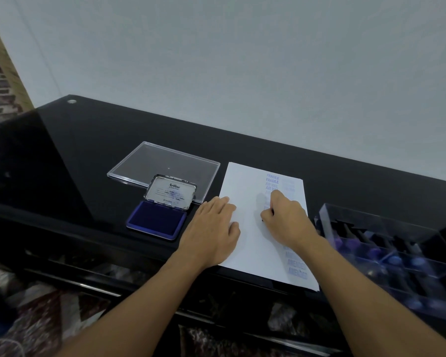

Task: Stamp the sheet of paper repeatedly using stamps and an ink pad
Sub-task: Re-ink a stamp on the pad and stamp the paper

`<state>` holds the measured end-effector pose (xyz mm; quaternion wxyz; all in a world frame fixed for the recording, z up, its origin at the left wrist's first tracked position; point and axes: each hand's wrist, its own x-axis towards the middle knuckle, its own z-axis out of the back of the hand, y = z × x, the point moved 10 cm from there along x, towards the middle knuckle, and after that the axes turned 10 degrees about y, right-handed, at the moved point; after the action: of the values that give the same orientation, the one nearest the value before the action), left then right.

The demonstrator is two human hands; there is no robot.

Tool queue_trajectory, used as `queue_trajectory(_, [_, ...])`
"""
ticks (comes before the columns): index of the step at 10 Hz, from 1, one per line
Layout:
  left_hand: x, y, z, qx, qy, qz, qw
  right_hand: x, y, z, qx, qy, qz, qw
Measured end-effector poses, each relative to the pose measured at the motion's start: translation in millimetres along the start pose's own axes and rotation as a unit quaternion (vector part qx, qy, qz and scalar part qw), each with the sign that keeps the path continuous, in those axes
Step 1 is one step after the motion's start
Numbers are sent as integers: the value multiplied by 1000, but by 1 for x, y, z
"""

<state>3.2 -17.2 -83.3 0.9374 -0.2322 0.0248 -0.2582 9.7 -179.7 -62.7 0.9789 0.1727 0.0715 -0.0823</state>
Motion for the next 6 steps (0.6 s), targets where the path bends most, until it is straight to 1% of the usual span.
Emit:
queue_trajectory(2, [0, -1, 1, 0, 1, 3, 1000, 1, 1, 1, 4, -20, -6, 1000])
queue_trajectory(4, [0, -1, 1, 4, -4, 0, 1000, 8, -2, 0, 9, -10, -5, 1000])
queue_trajectory(6, [0, -2, 1, 8, -5, 2, 1000, -3, 3, 1, 2, -35, 7, 999])
